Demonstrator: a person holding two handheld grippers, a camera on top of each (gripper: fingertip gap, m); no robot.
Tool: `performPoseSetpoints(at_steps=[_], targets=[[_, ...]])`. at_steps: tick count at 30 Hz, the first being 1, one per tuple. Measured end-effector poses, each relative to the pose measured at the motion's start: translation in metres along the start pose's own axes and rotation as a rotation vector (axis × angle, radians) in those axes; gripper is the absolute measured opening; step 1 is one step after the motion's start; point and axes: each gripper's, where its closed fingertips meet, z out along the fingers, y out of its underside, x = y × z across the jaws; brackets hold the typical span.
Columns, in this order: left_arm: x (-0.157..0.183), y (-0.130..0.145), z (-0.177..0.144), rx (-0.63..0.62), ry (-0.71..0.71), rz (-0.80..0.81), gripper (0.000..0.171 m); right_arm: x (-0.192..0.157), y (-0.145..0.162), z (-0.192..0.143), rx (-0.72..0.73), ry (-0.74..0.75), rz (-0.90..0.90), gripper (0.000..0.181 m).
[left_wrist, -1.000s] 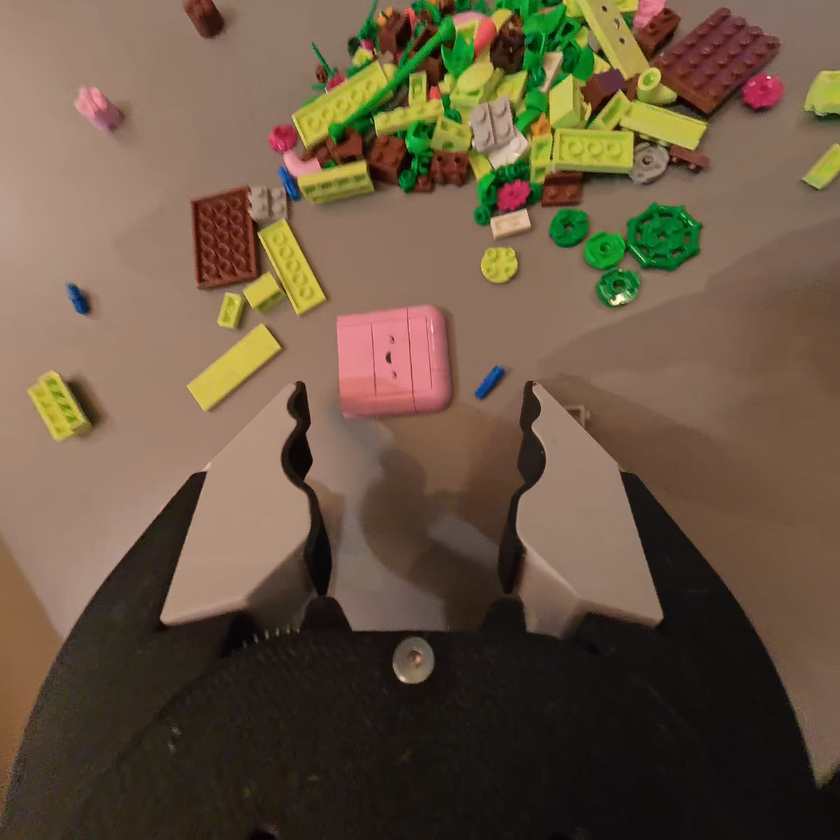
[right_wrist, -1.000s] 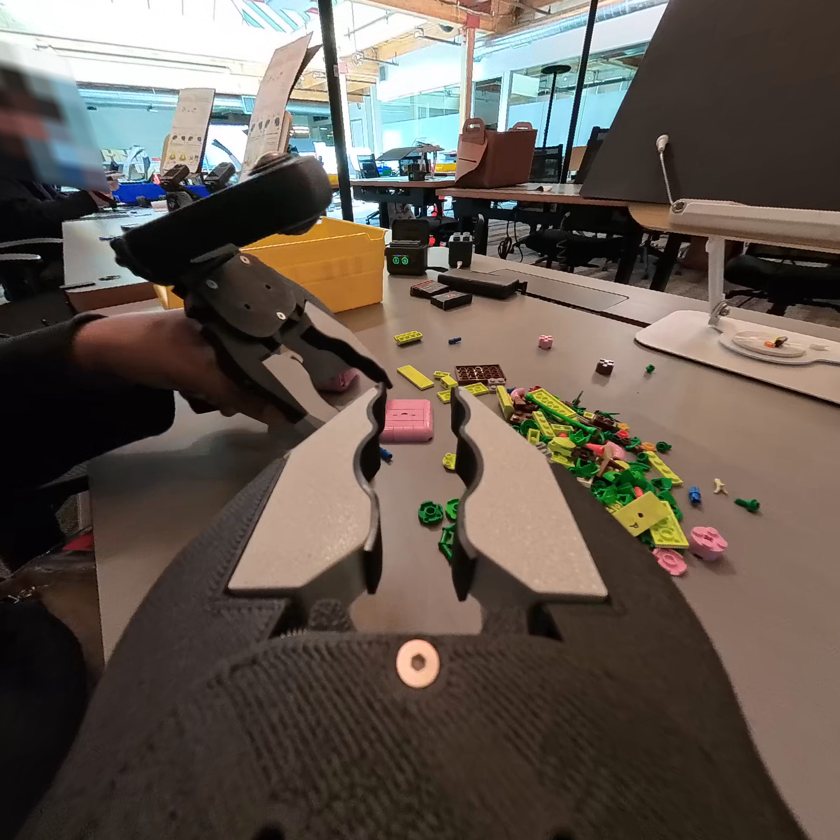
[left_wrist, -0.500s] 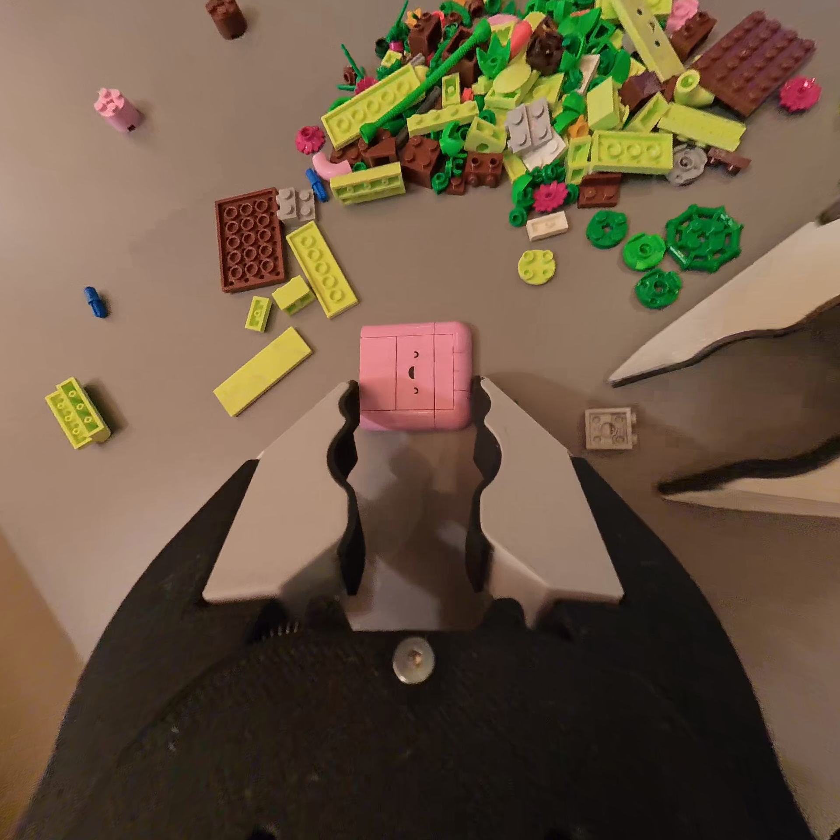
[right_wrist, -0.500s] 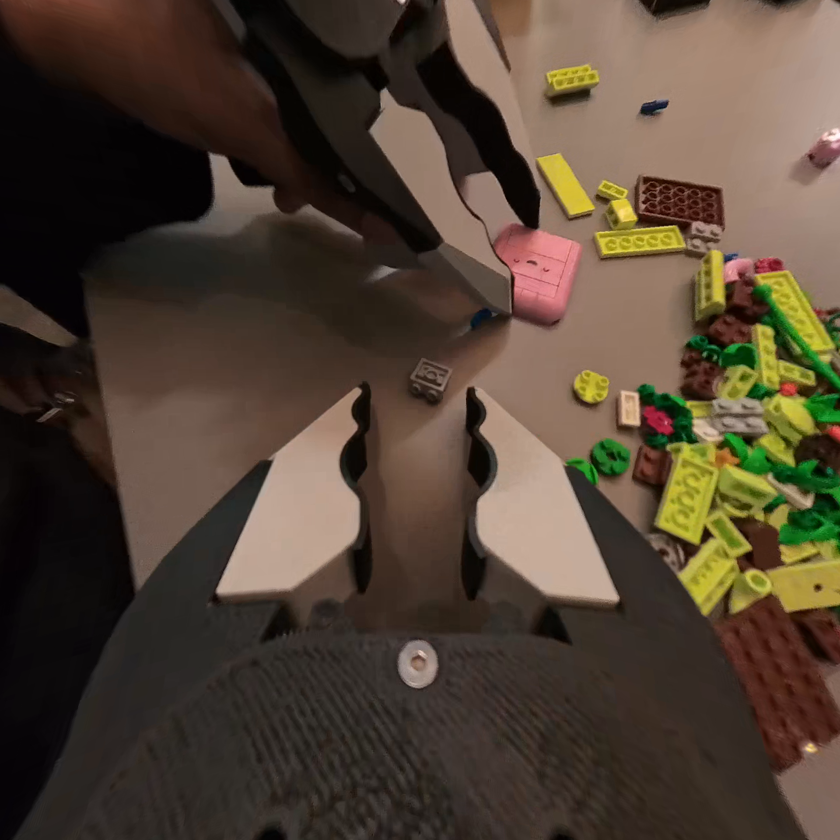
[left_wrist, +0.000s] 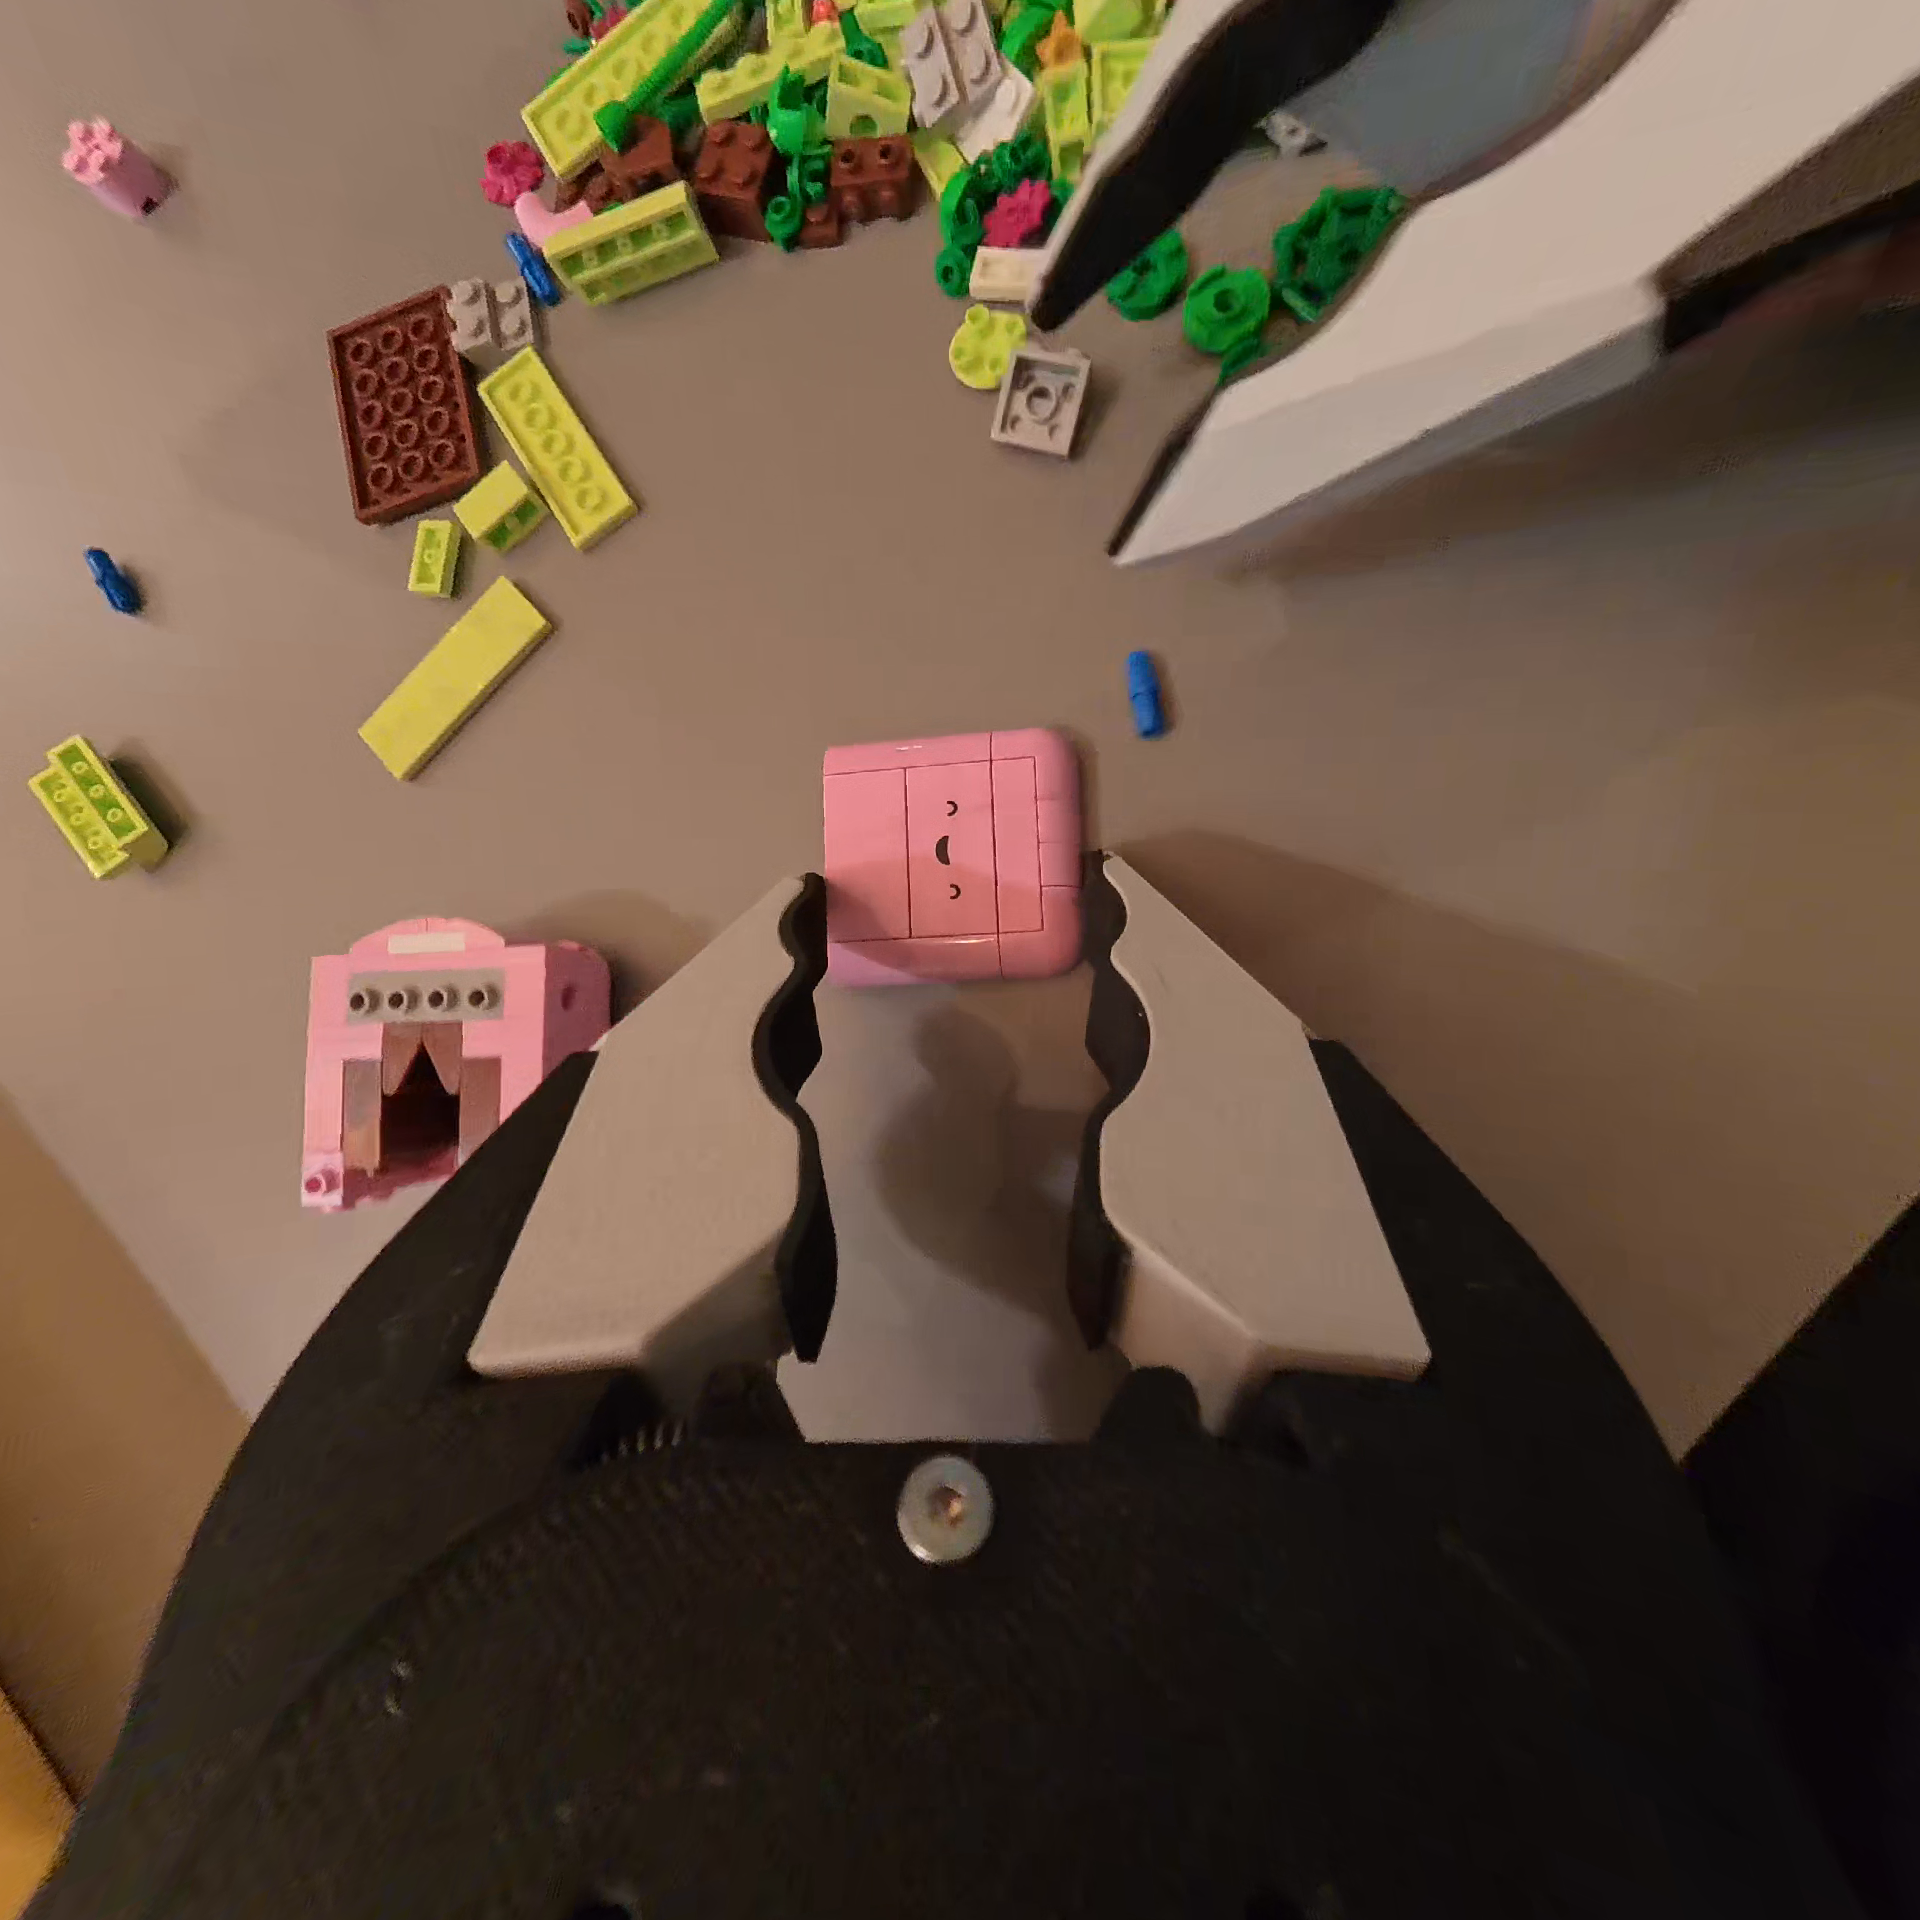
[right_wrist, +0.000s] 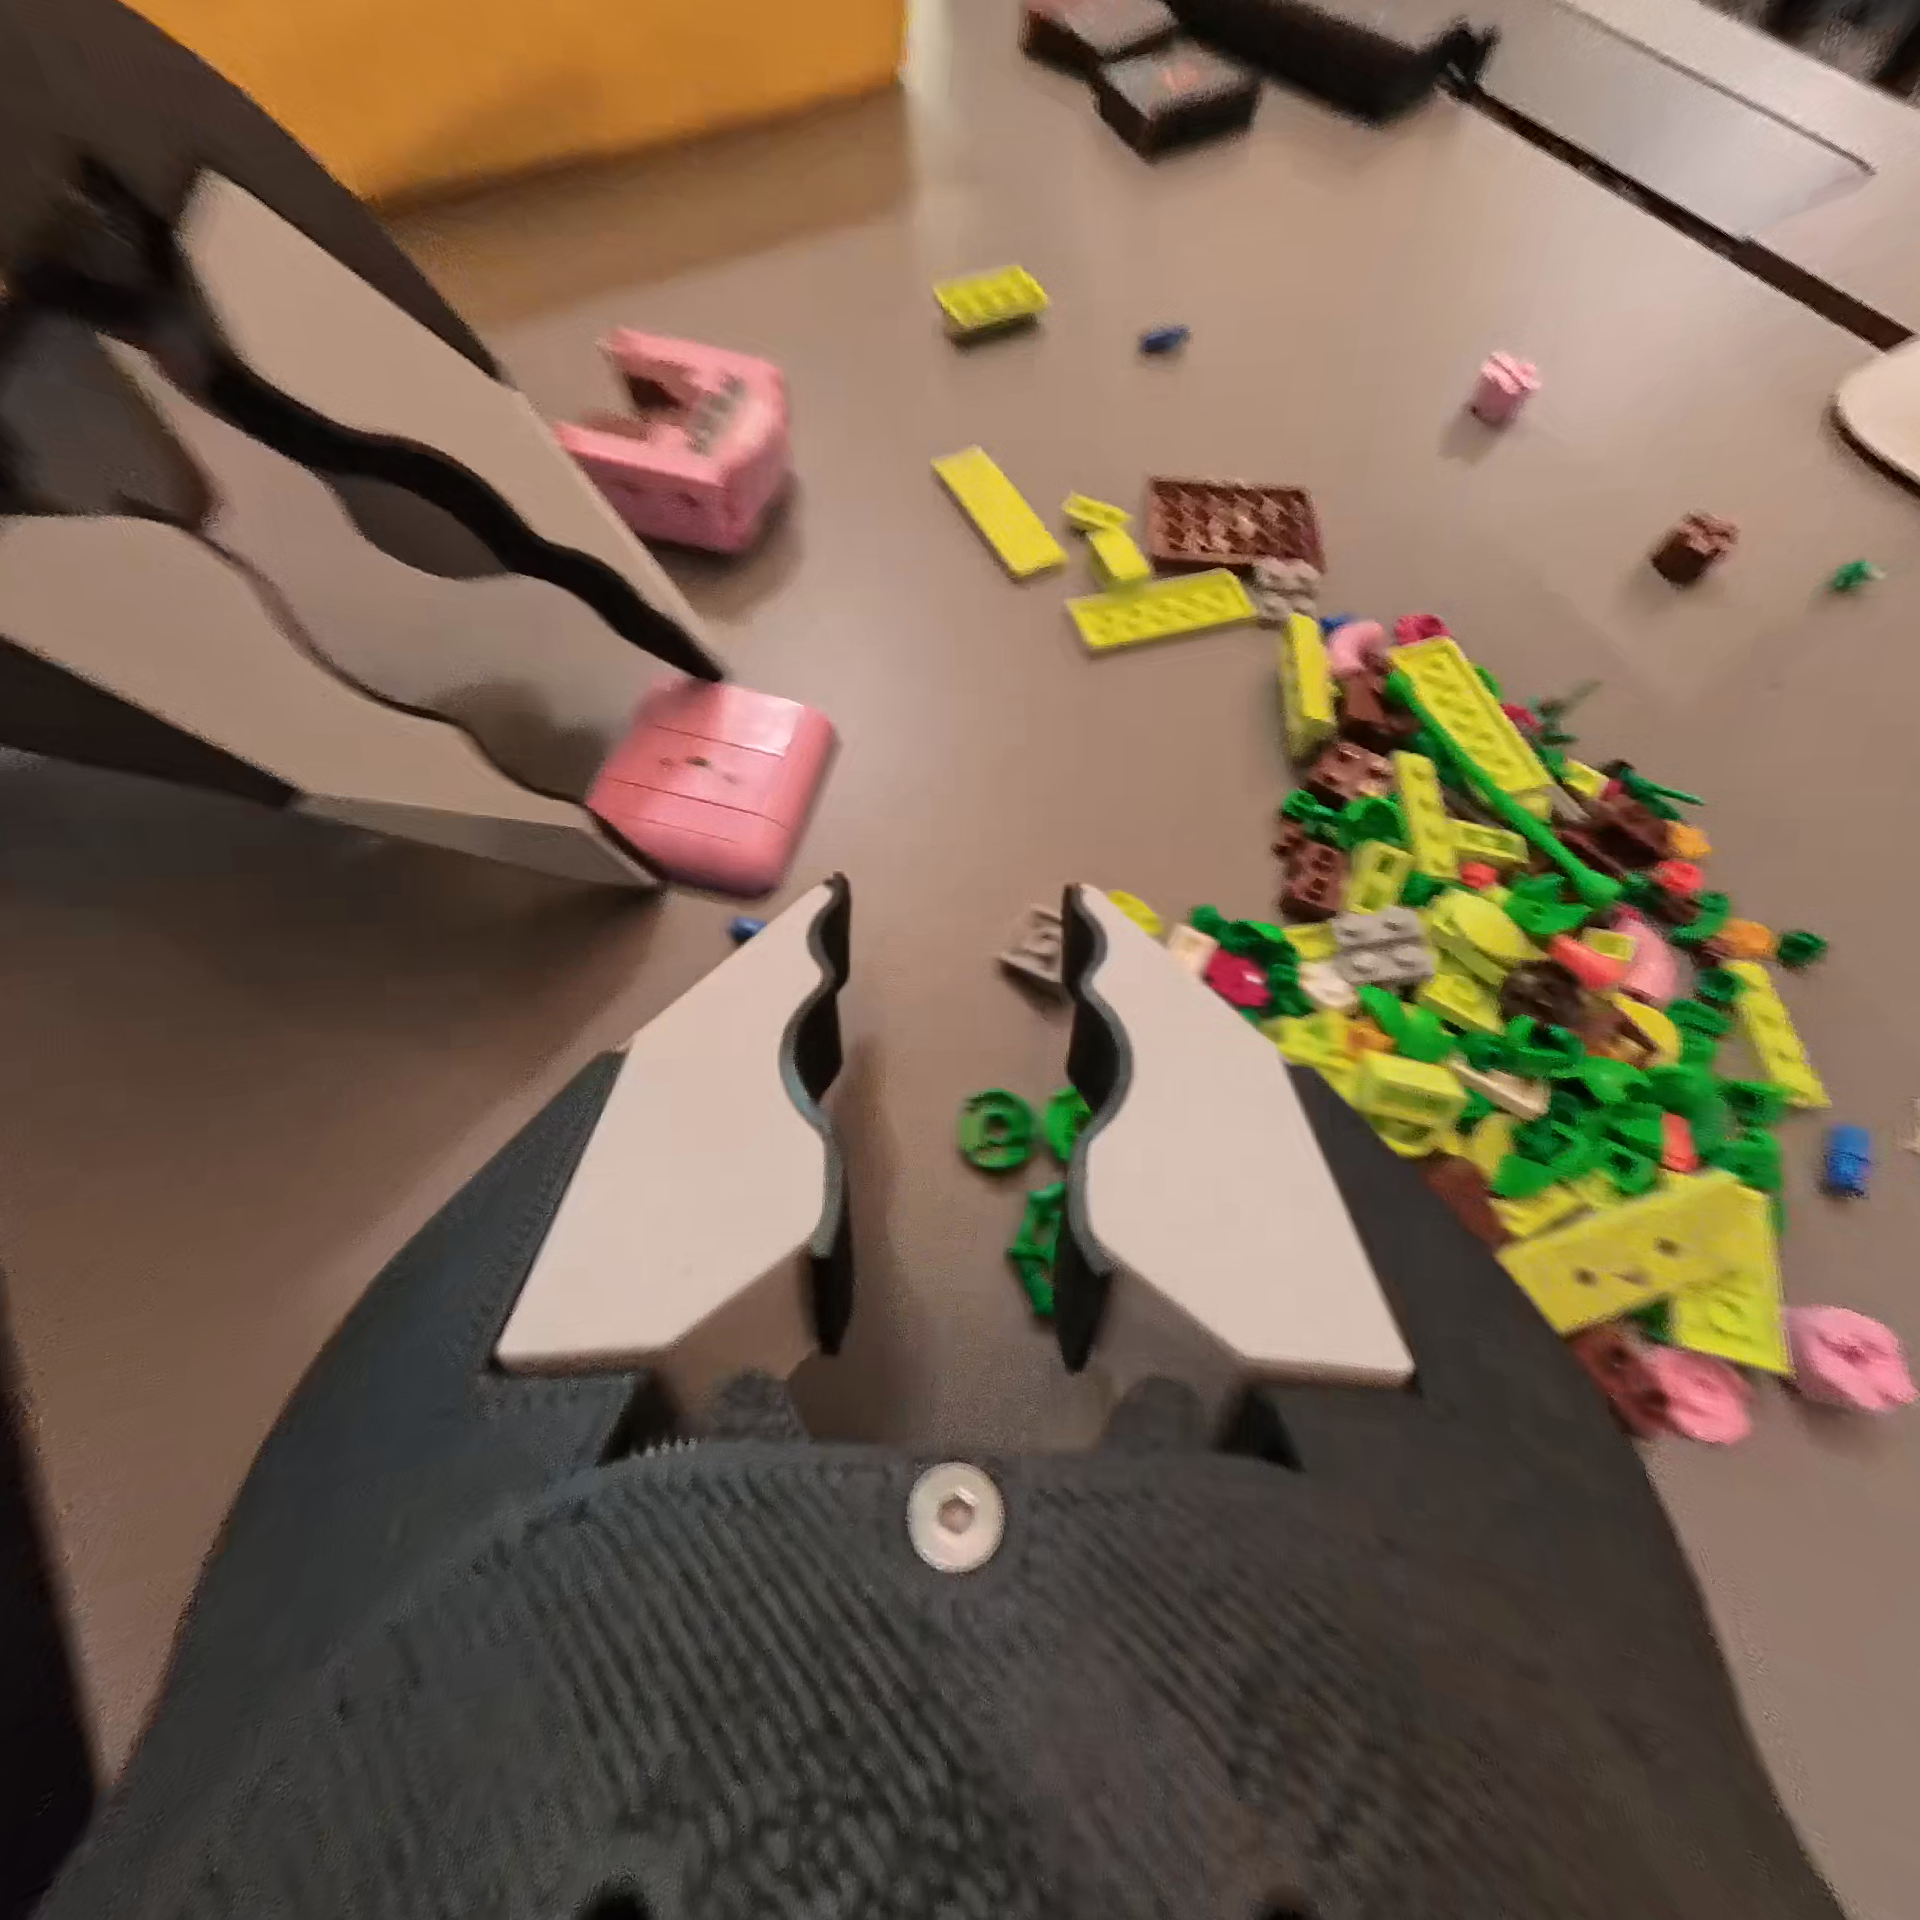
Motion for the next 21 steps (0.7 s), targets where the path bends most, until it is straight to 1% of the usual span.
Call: performPoseSetpoints(at_steps=[1,3,5,6,7,8,9,11,15,19,20,21], targets=[[0.001,0.003,-0.002,-0.001,0.009,-0.009,0.049,-0.011,-0.003,-0.003,0.028,-0.041,0.000,0.037],[0.003,0.010,-0.007,-0.004,0.039,-0.041,0.049,-0.029,-0.002,-0.002,0.019,-0.085,-0.030,0.034],[0.004,0.015,-0.010,0.002,0.054,-0.059,0.049,-0.042,0.005,0.003,-0.040,-0.112,-0.091,0.031],[0.003,0.017,-0.011,0.007,0.054,-0.064,0.050,-0.047,0.011,0.005,-0.087,-0.132,-0.115,0.028],[0.003,0.018,-0.012,0.007,0.055,-0.066,0.050,-0.050,0.018,0.006,-0.141,-0.140,-0.125,0.028],[0.003,0.019,-0.013,0.001,0.056,-0.063,0.050,-0.049,0.022,0.005,-0.180,-0.132,-0.129,0.030],[0.004,0.019,-0.013,-0.005,0.054,-0.057,0.050,-0.049,0.022,0.002,-0.187,-0.123,-0.134,0.032],[0.007,0.017,-0.013,0.000,0.060,-0.047,0.050,-0.043,0.022,-0.010,-0.169,-0.076,-0.127,0.034],[0.018,0.009,-0.008,0.058,0.088,-0.053,0.050,-0.024,0.035,-0.030,-0.178,0.036,-0.124,0.032],[0.025,0.002,-0.003,0.087,0.111,-0.060,0.050,-0.014,0.046,-0.027,-0.184,0.042,-0.064,0.025],[0.026,0.002,-0.003,0.089,0.111,-0.056,0.051,-0.015,0.045,-0.025,-0.169,0.026,-0.051,0.020],[0.028,0.001,-0.003,0.095,0.116,-0.051,0.051,-0.016,0.045,-0.024,-0.163,0.012,-0.044,0.009]])
